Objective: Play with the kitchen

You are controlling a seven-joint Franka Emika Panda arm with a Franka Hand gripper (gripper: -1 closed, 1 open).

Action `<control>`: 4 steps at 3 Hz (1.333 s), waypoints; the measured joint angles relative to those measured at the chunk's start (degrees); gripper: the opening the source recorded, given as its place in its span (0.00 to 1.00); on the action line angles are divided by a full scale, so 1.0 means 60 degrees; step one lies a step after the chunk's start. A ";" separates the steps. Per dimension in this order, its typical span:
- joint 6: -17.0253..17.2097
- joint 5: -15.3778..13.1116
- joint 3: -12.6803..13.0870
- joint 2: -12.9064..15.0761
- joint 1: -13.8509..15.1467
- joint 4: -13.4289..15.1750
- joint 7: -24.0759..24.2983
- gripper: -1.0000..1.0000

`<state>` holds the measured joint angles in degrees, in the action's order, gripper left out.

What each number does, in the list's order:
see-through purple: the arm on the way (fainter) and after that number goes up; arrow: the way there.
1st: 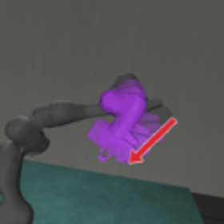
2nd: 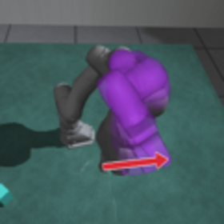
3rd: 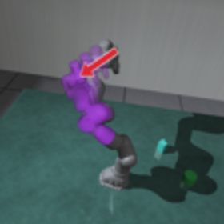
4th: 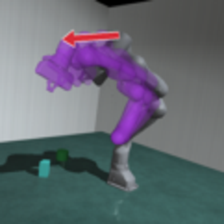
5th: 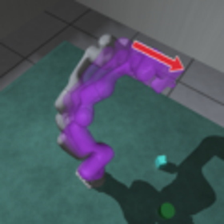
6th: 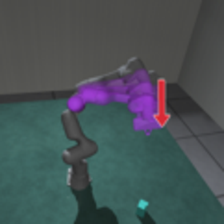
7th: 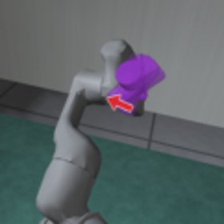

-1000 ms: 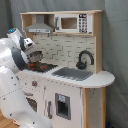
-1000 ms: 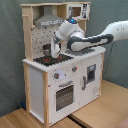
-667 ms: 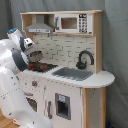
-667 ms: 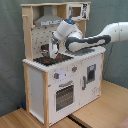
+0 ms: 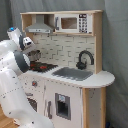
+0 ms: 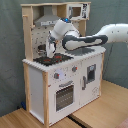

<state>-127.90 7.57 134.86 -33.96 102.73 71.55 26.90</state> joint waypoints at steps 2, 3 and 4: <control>0.1832 0.0016 0.0404 0.0344 -0.0111 -0.0567 0.0061 0.00; 0.2785 0.0016 0.0404 0.0556 -0.0144 -0.0565 0.0122 0.00; 0.3682 0.0040 0.0403 0.0466 0.0180 -0.0512 0.0266 0.00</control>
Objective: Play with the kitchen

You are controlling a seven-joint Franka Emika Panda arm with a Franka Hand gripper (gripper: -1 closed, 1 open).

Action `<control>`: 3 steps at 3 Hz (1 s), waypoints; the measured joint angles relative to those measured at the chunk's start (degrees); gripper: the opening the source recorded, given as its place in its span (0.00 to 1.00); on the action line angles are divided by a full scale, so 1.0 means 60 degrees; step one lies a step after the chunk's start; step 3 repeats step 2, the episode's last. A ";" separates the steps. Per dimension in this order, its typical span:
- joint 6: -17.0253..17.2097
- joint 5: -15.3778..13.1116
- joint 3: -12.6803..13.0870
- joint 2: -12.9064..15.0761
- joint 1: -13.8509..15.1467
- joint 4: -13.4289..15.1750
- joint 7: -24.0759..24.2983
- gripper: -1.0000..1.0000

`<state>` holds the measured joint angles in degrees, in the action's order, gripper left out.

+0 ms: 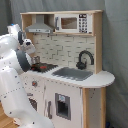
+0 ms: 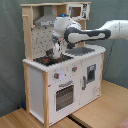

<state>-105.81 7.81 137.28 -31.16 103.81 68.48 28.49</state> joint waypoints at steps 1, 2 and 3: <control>-0.0674 0.0459 0.0006 -0.0302 0.0138 -0.0027 0.0004 0.00; -0.0674 0.0459 0.0006 -0.0296 0.0138 -0.0027 0.0004 1.00; -0.0674 0.0459 0.0006 -0.0296 0.0138 -0.0027 0.0004 1.00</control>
